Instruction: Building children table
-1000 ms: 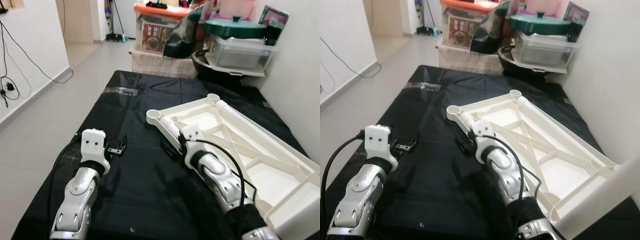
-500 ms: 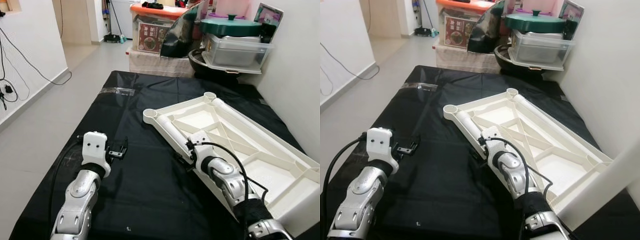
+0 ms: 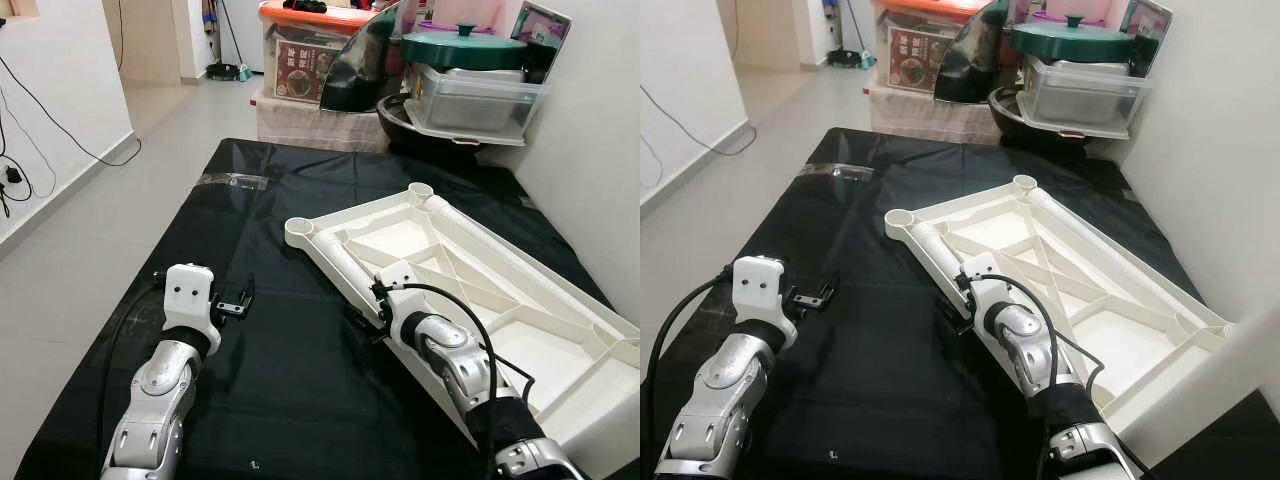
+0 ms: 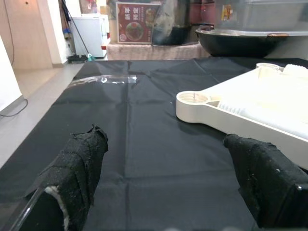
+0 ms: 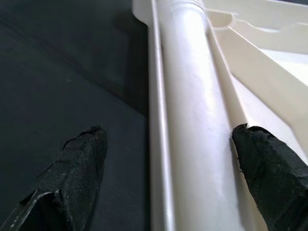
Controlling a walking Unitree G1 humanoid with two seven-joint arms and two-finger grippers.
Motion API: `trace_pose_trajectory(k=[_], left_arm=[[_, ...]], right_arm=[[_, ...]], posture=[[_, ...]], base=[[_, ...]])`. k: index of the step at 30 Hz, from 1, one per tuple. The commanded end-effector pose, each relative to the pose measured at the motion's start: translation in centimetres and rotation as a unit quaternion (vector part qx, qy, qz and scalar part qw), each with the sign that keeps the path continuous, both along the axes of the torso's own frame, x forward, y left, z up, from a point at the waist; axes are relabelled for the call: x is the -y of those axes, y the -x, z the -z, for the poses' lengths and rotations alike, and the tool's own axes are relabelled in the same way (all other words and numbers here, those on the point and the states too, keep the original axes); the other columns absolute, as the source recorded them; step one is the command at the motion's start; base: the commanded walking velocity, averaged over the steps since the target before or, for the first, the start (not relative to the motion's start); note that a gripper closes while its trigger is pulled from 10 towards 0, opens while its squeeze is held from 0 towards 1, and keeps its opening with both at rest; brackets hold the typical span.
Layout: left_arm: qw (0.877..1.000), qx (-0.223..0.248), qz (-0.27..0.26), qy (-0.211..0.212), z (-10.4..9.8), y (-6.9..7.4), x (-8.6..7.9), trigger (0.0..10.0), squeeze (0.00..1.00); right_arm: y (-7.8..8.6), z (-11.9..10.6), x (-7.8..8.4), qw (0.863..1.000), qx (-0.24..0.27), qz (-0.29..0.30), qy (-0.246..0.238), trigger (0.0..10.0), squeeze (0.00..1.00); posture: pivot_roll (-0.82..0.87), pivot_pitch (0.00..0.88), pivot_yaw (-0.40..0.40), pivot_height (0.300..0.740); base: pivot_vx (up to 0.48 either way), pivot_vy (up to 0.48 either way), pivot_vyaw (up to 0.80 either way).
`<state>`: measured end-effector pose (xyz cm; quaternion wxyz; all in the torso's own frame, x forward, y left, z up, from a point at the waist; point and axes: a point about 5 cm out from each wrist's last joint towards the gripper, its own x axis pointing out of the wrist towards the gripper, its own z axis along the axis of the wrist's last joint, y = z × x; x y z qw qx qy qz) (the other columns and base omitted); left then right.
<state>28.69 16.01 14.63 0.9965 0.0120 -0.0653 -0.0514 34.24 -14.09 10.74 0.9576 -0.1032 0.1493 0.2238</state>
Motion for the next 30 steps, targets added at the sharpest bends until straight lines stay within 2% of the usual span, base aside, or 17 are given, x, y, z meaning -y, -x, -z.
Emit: trace_pose_trajectory(k=[1, 4, 6, 11, 15, 19, 22, 26, 27, 29, 30], left_arm=[[1.000, -0.007, -0.001, -0.006, 0.4, -0.1, 0.0, 10.0, 0.00], [1.000, -0.008, 0.002, -0.005, 0.5, -0.2, 0.2, 10.0, 0.00], [1.000, -0.008, 0.006, -0.004, 0.5, -0.3, 0.4, 10.0, 0.00], [1.000, -0.008, 0.007, -0.004, 0.5, -0.3, 0.4, 10.0, 0.00], [1.000, -0.010, 0.009, -0.007, 0.7, -0.4, 0.4, 10.0, 0.00], [1.000, -0.007, 0.012, -0.008, 0.5, -0.7, 0.4, 10.0, 0.00], [1.000, -0.007, 0.012, -0.008, 0.5, -0.7, 0.4, 10.0, 0.00], [1.000, -0.008, 0.017, -0.007, 0.7, -0.6, 0.7, 10.0, 0.00], [1.000, -0.008, 0.018, -0.007, 0.7, -0.6, 0.8, 10.0, 0.00], [1.000, -0.008, 0.018, -0.007, 0.7, -0.6, 0.8, 10.0, 0.00], [1.000, -0.009, 0.018, -0.008, 0.8, -0.6, 0.8, 10.0, 0.00]], right_arm=[[0.1, -0.6, -0.2, 1.000, 0.023, -0.002, -0.014, 10.0, 0.00], [0.6, -0.2, -0.5, 1.000, 0.019, -0.017, -0.012, 10.0, 0.00], [1.4, 0.7, -0.7, 0.999, -0.002, -0.033, -0.009, 10.0, 0.00], [1.9, 1.4, -0.8, 0.999, -0.021, -0.041, -0.004, 10.0, 0.00], [1.7, 2.7, 0.1, 0.998, -0.056, -0.004, 0.020, 10.0, 0.00], [1.0, 2.4, 0.9, 0.998, -0.046, 0.034, 0.004, 10.0, 0.00], [0.9, 2.3, 1.0, 0.998, -0.049, 0.036, 0.004, 10.0, 0.00], [1.4, 3.1, 0.7, 0.997, -0.082, 0.012, 0.002, 10.0, 0.00], [1.8, 3.4, 0.5, 0.995, -0.103, -0.011, -0.004, 5.2, 0.00], [1.8, 3.4, 0.5, 0.995, -0.103, -0.011, -0.004, 5.2, 0.00], [2.0, 4.0, 0.7, 0.992, -0.126, -0.031, 0.007, 0.0, 0.00]], posture=[[0.08, 0.000, -0.102, 0.740], [0.08, 0.000, -0.099, 0.740], [0.08, 0.000, -0.098, 0.740], [0.08, 0.000, -0.098, 0.740], [0.08, 0.000, -0.096, 0.740], [0.08, 0.000, -0.096, 0.740], [0.07, 0.000, -0.097, 0.740], [0.08, 0.000, -0.102, 0.740], [0.08, 0.000, -0.103, 0.740], [0.08, 0.000, -0.103, 0.740], [0.08, 0.000, -0.106, 0.740]], base=[[0.000, 0.000, 0.00], [0.000, 0.000, 0.00], [0.000, 0.000, 0.00], [0.000, 0.000, 0.00], [0.000, 0.000, 0.00], [0.000, 0.000, 0.00], [0.000, 0.000, 0.00], [0.000, 0.000, 0.00], [0.000, 0.000, 0.00], [0.000, 0.000, 0.00], [0.000, 0.000, 0.00]])
